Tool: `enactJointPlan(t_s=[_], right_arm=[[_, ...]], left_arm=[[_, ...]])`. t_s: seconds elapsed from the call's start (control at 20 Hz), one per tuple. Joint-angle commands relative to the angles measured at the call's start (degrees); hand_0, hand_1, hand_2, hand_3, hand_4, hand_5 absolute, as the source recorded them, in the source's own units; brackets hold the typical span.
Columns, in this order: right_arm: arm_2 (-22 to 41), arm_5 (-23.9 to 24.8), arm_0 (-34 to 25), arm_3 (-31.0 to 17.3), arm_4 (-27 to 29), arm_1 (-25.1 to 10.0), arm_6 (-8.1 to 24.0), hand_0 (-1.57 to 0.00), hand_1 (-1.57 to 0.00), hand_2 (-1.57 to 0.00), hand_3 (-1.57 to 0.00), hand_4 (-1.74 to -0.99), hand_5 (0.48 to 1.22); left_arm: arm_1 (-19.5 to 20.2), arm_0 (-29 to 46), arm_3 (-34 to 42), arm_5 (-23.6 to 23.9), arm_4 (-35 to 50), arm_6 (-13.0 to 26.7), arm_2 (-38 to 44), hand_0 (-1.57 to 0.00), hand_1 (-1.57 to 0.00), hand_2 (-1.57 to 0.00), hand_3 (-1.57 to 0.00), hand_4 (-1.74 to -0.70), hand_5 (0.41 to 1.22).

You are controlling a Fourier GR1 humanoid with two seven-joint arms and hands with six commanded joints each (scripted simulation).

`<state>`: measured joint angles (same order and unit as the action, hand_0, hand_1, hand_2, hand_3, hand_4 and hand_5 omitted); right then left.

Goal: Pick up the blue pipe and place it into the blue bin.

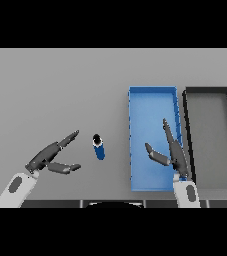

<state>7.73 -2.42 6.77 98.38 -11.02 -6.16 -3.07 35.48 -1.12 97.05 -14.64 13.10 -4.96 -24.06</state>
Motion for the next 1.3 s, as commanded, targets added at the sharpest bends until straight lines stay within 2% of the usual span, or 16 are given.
enactJointPlan(t_s=[0.0,0.05,0.1,0.25,0.35,0.6,0.75,1.0,1.05,1.15,1.2,1.25], right_arm=[[-0.06,-0.4,0.44,1.0,0.48,-0.28,0.07,0.0,0.0,0.0,0.0,-1.217,0.615],[0.46,-0.15,0.23,1.42,0.15,0.29,0.66,0.0,0.0,0.0,0.0,-1.221,0.618],[0.59,-0.43,1.09,1.75,0.14,0.08,-0.08,0.0,0.0,0.0,0.0,-1.223,0.619],[0.65,-0.11,1.36,1.98,-0.14,0.3,1.46,0.0,0.0,0.0,0.0,-1.23,0.622],[0.56,0.08,1.41,2.19,-0.12,0.37,0.85,0.0,0.0,0.0,0.0,-1.229,0.622],[0.32,0.46,1.97,2.29,-0.31,0.37,0.57,0.0,0.0,0.0,0.0,-1.208,0.608],[0.23,0.35,2.2,2.19,-0.27,0.21,0.64,0.0,0.0,0.0,0.0,-1.201,0.605],[-0.67,-0.15,1.89,2.25,1.19,-0.08,1.13,0.0,0.0,0.0,0.0,-1.204,0.605],[-0.44,-0.01,1.94,2.07,0.59,-0.17,0.71,0.0,0.0,0.0,0.0,-1.196,0.603],[-0.18,-0.39,2.47,2.23,0.92,0.07,0.55,0.0,0.0,0.0,0.0,-1.198,0.605],[-0.41,-0.24,1.96,2.06,1.09,0.17,1.11,0.0,0.0,0.0,0.0,-1.199,0.605],[-0.53,-0.09,1.48,2.29,1.1,0.13,1.28,0.0,0.0,0.0,0.0,-1.196,0.604]], left_arm=[[-1.04,-0.05,-0.46,0.56,-2.0,0.28,-1.33,0.0,0.0,0.0,0.0,-1.18,0.475],[-2.23,-0.19,-0.61,1.09,-3.13,0.22,-2.23,0.0,0.0,0.0,0.0,-1.18,0.469],[-3.69,-0.12,-1.06,1.85,-4.35,-0.42,-3.1,0.0,0.0,0.0,0.0,-1.19,0.466],[-6.51,-1.89,-4.12,2.36,-5.91,0.11,-4.21,0.0,0.0,0.0,0.0,-1.19,0.465],[-9.13,-2.8,-6.1,2.16,-5.91,1.07,-5.2,0.0,0.0,0.0,0.0,-1.21,0.468],[-15.22,-6.97,-12.69,2.5,-7.66,1.32,-6.76,0.0,0.0,0.0,0.0,-1.17,0.464],[-16.91,-8.97,-15.43,3.09,-10.31,0.26,-7.87,0.0,0.0,0.0,0.0,-1.13,0.462],[-21.17,-11.48,-19.67,1.59,-7.07,-2.75,-6.52,0.0,0.0,-0.04,-0.01,-1.24,0.558],[-22.05,-11.26,-19.84,1.92,-6.85,-2.92,-6.62,0.0,-0.04,-0.11,-0.04,-1.27,0.585],[-23.33,-11.03,-19.7,3.31,-7.11,-2.42,-6.75,-0.1,-0.26,-0.36,-0.22,-1.32,0.651],[-23.98,-11.0,-19.61,3.04,-5.63,-1.4,-6.26,-0.29,-0.46,-0.54,-0.49,-1.34,0.765],[-24.71,-10.77,-19.73,3.36,-5.4,-1.05,-6.33,-0.5,-0.68,-0.73,-0.7,-1.42,0.856]])
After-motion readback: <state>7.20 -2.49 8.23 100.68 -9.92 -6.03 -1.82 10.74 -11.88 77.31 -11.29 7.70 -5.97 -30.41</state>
